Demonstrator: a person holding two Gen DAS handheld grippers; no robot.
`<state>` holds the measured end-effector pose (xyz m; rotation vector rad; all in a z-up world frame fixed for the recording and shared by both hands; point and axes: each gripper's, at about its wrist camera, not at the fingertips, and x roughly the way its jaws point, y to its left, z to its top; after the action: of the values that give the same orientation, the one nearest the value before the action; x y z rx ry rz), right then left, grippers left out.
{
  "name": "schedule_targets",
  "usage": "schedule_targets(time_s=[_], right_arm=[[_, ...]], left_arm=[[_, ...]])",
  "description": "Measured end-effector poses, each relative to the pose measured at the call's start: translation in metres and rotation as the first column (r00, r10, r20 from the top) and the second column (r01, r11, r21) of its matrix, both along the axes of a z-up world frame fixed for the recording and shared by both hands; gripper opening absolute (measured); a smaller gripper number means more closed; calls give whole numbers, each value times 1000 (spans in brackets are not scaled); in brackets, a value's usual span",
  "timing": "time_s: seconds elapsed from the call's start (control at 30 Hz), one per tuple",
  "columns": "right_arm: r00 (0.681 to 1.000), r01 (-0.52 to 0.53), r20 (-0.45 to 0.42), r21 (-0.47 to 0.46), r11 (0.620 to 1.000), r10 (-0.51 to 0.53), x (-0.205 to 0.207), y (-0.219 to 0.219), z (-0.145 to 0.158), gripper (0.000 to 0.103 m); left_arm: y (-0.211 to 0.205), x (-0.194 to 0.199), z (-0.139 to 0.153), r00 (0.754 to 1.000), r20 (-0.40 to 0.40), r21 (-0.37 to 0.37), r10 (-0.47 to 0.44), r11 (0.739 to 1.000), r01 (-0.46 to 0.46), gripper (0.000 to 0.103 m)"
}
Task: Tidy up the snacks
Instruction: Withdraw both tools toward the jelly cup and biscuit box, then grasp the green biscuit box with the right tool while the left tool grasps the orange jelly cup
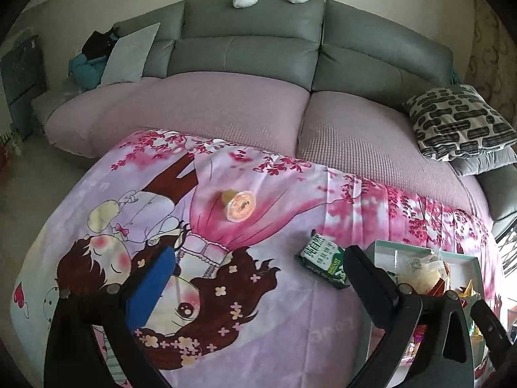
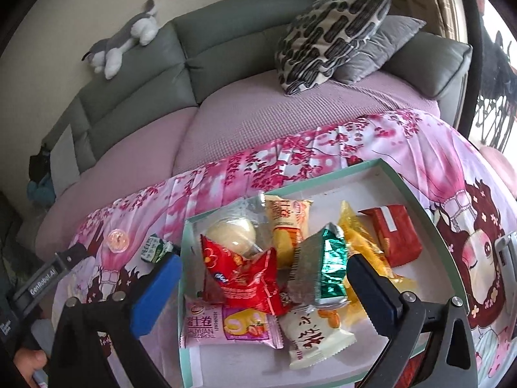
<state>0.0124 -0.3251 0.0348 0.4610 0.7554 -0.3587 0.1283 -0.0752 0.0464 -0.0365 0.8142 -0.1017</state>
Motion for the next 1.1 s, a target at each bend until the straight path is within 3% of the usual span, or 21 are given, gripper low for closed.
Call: schedule_targets(time_s=[0.27,0.4,0.5,0.6,0.87,0.97,1.1], right_arm=[[994,-104,42,14,994,103,18,32,6,103],[982,-182,47,-28,983,183,33,62,8,103],[971,-235,37,-51,971,237,44,82,9,103],[956,-293,17,-10,956,293,60,100,6,103],[924,-378,-57,-16,925,377,97,131,-18,102],[914,-399,-95,-19,917,395,112,135,-30,96],[899,-425,-126,-8,905,420,132,136,-44,91]], left_arm=[[44,15,-2,998,-26,-28,59,998,-60,103],[66,25,-6,997,-45,-24,65,998,-66,103],[79,38,-18,993,-101,-59,64,996,-70,103],[85,49,-32,984,-169,-105,51,992,-69,103],[84,77,-51,977,-211,-67,-38,997,25,103],[83,88,-57,971,-228,-51,-70,997,60,103],[79,102,-67,962,-254,-92,-103,992,82,103]])
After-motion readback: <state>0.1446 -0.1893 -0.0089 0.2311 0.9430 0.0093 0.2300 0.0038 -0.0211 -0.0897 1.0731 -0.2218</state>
